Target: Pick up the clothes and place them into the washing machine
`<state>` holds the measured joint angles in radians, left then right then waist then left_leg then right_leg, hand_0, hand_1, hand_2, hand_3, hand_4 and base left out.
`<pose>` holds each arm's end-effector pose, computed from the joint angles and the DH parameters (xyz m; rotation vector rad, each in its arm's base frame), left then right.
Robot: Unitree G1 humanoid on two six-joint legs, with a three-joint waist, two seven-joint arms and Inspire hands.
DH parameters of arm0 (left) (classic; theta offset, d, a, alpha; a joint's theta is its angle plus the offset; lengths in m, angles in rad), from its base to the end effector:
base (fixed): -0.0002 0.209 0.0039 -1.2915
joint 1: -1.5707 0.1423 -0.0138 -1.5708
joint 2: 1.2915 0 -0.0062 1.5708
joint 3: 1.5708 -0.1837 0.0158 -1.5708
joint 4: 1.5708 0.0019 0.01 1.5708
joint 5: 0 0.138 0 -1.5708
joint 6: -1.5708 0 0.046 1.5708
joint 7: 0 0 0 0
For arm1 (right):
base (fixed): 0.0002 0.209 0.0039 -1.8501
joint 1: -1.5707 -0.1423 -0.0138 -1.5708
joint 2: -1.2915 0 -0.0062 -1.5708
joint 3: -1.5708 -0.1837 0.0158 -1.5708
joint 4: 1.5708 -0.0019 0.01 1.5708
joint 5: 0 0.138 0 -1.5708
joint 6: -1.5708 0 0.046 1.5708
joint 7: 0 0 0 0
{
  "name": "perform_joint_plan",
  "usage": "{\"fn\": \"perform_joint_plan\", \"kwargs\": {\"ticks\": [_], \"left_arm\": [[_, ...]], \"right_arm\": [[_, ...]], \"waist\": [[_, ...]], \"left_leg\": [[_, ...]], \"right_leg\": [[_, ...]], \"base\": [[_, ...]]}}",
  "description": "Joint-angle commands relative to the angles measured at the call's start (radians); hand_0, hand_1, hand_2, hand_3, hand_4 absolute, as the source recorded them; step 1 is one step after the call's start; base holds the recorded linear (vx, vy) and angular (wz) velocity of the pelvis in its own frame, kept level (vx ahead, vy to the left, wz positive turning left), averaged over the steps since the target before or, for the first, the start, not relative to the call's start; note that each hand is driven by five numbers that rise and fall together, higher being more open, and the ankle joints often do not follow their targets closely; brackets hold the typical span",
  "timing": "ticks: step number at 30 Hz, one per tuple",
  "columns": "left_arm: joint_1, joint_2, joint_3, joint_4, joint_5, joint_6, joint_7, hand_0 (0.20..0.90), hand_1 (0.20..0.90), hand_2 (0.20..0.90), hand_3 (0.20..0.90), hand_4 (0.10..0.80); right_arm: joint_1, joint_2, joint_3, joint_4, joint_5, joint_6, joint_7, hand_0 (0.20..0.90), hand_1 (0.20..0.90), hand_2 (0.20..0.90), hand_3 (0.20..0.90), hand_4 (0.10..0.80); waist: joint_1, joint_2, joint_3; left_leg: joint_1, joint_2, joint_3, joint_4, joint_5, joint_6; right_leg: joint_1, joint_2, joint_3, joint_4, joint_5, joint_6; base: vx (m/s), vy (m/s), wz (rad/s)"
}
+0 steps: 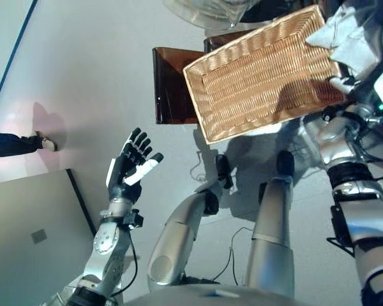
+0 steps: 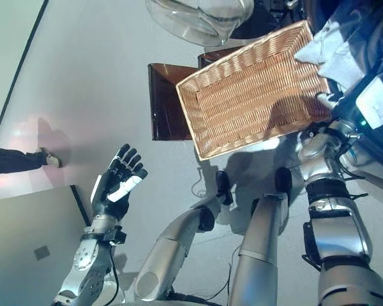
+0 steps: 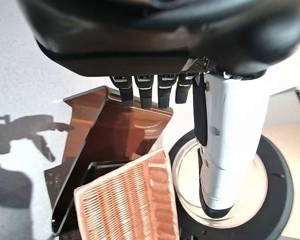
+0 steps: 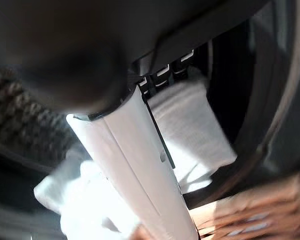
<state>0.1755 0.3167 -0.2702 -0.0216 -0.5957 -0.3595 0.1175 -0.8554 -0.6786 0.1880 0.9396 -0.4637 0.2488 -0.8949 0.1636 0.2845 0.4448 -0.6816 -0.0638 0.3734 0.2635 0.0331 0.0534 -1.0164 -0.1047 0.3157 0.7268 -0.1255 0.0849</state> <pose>0.1601 0.1700 0.0267 -0.3348 -0.0764 -0.0072 0.3249 -0.2966 0.1509 -1.2224 -0.1581 -1.1186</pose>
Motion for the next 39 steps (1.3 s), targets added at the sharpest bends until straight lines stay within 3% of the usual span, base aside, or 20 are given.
{"fn": "perform_joint_plan", "kwargs": {"ticks": [1,4,5,6,7,8,17,39], "left_arm": [[0.046,0.042,0.094,-0.063,0.021,-0.106,-0.015,0.900,0.900,0.900,0.900,0.800],[0.043,0.031,0.098,-0.058,0.027,-0.105,-0.026,0.900,0.900,0.900,0.900,0.800],[0.041,0.026,0.091,-0.049,0.032,-0.105,-0.031,0.900,0.900,0.900,0.900,0.800],[0.042,0.024,0.089,-0.045,0.033,-0.106,-0.036,0.900,0.900,0.900,0.900,0.800],[0.042,0.024,0.088,-0.044,0.033,-0.106,-0.036,0.900,0.900,0.900,0.900,0.800],[0.041,0.022,0.085,-0.042,0.032,-0.105,-0.044,0.900,0.900,0.900,0.900,0.800],[0.051,0.022,0.087,-0.043,0.026,-0.111,-0.071,0.900,0.900,0.900,0.900,0.800],[0.060,0.026,0.092,-0.020,0.032,-0.104,-0.096,0.900,0.900,0.900,0.900,0.800]], "right_arm": [[-0.082,-0.041,0.114,-0.039,-0.216,0.059,-0.014,0.900,0.900,0.900,0.900,0.800],[-0.071,-0.075,0.107,-0.039,-0.273,0.131,-0.052,0.900,0.900,0.900,0.900,0.800],[-0.070,-0.078,0.093,-0.036,-0.277,0.149,-0.081,0.900,0.900,0.900,0.900,0.800],[-0.063,-0.081,0.086,-0.028,-0.273,0.160,-0.091,0.900,0.900,0.900,0.900,0.800],[-0.063,-0.081,0.086,-0.027,-0.273,0.160,-0.091,0.900,0.900,0.900,0.900,0.800],[-0.060,-0.088,0.082,-0.026,-0.277,0.170,-0.105,0.900,0.900,0.900,0.900,0.800],[-0.025,-0.156,0.033,-0.076,-0.303,0.223,-0.158,0.900,0.900,0.900,0.900,0.800],[-0.103,-0.193,0.019,-0.215,-0.367,0.212,-0.122,0.900,0.900,0.900,0.900,0.800]], "waist": [[0.024,0.074,-0.028],[0.027,0.080,-0.032],[0.035,0.080,-0.044],[0.035,0.085,-0.042],[0.037,0.082,-0.048],[0.039,0.087,-0.046],[0.053,0.094,-0.073],[0.065,0.081,-0.094]], "left_leg": [[-0.102,0.019,-0.007,0.055,-0.021,-0.085],[-0.112,0.023,0.001,0.052,-0.002,-0.075],[-0.103,0.015,-0.012,0.053,-0.019,-0.084],[-0.113,0.020,-0.001,0.052,0.000,-0.074],[-0.104,0.013,-0.013,0.053,-0.019,-0.084],[-0.114,0.020,-0.001,0.050,0.001,-0.074],[-0.118,0.014,-0.003,0.046,0.005,-0.074],[-0.104,0.006,-0.001,0.030,0.005,-0.071]], "right_leg": [[0.020,0.006,-0.045,-0.054,-0.003,-0.037],[0.004,0.012,-0.044,-0.049,0.017,-0.038],[0.013,0.004,-0.041,-0.047,-0.007,-0.035],[0.001,0.008,-0.042,-0.045,0.015,-0.036],[0.013,0.003,-0.041,-0.046,-0.008,-0.034],[-0.001,0.008,-0.041,-0.046,0.017,-0.036],[-0.013,0.005,-0.035,-0.036,0.013,-0.034],[0.001,-0.003,-0.030,-0.052,0.023,-0.027]], "base": [[0.000,0.000,0.00],[0.004,0.010,0.00],[-0.088,0.018,0.03],[0.092,0.025,0.02],[-0.093,0.004,0.01],[0.000,0.000,0.00],[-0.010,0.004,0.00],[0.000,0.000,0.00]]}}
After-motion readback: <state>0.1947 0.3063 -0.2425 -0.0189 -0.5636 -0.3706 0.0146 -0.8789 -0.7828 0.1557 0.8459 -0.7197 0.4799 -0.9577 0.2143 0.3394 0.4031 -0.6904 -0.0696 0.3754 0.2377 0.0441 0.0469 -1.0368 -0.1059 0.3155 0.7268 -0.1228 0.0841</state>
